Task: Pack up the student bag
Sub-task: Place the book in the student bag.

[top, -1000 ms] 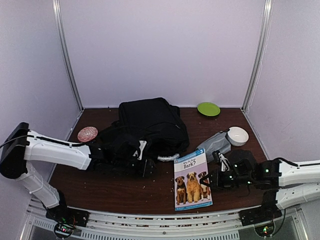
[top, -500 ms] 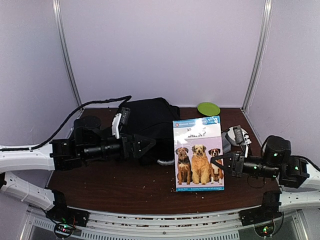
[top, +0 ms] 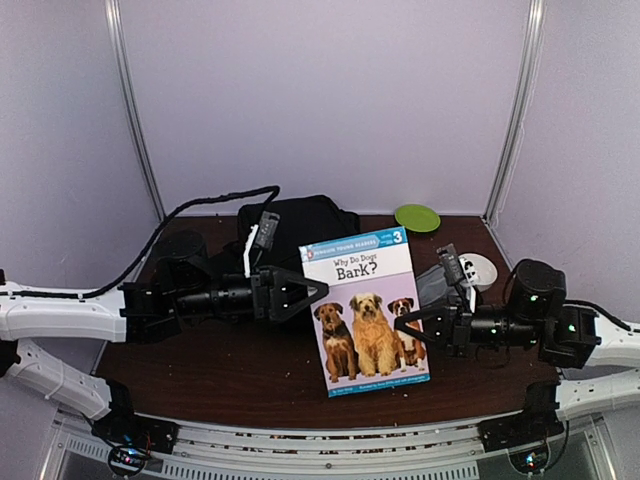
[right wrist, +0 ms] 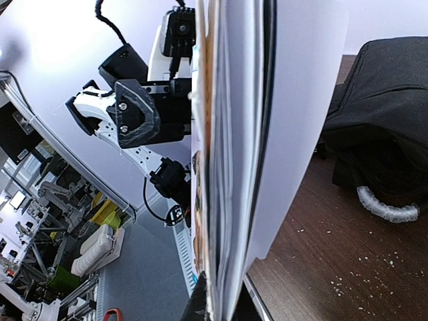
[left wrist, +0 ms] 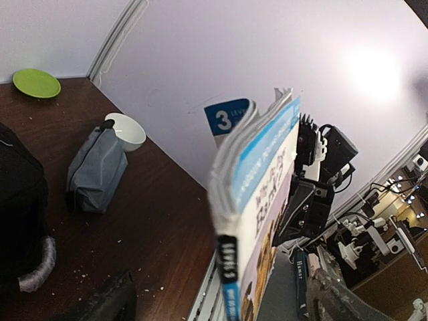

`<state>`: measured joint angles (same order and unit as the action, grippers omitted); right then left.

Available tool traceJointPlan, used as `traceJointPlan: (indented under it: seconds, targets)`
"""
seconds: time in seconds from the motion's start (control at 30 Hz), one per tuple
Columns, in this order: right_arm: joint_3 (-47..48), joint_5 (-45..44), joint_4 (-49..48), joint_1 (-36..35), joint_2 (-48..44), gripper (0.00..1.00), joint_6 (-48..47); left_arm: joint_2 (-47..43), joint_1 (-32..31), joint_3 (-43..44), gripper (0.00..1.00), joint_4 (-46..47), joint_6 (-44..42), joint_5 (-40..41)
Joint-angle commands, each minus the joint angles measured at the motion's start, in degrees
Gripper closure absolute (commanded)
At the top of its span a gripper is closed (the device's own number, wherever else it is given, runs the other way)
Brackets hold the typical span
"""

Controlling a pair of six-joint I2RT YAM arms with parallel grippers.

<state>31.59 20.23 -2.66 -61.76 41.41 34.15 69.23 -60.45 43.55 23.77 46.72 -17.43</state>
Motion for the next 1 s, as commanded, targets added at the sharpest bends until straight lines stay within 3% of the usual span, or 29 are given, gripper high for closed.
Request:
traceJointPlan:
  seconds: [0.0,0.13,0.33,0.4,0.43,0.47,0.6,0.7,0.8,0.97]
  targets:
    - [2.4,4.5,-7.5,-0.4,-0.1,1.0,-0.9,1.4,0.0,1.8,0.16,4.5,-0.1,-3.8]
    - [2.8,5.3,-7.6,-0.4,0.7,1.0,-1.2,2.5,0.0,2.0,0.5,7.7,0.0,-6.0]
    - [5.4,5.4,-5.1,-0.4,2.5,0.98,-2.9,2.5,0.0,0.8,0.86,14.9,0.2,-7.1]
    - [6.6,3.8,-3.2,-0.4,2.7,0.73,-3.0,1.4,0.2,0.7,0.99,16.0,-0.1,-5.9]
    - [7.0,2.1,-2.3,-0.4,2.5,0.58,-2.8,0.4,0.4,0.7,1.0,16.0,-0.8,-4.9]
    - [7.1,-0.8,-1.3,-0.4,2.0,0.49,-2.2,-0.8,0.7,0.9,1.0,15.4,-1.5,-3.5]
    - [2.7,-18.2,-2.0,-0.3,-3.0,0.3,3.3,-7.7,1.8,3.1,1.0,7.5,-5.3,7.8]
    - [-4.1,-21.1,-11.0,-0.3,-7.0,0.22,8.0,-12.1,2.0,3.8,1.0,6.2,-7.2,15.9]
    - [-7.3,-21.0,-17.2,-0.2,-7.5,0.19,11.9,-14.9,2.0,4.0,1.0,7.8,-6.5,21.6]
    - [-10.1,-16.0,-32.6,-0.3,-0.4,0.19,18.7,-14.5,2.0,4.0,1.0,13.7,-1.8,24.3]
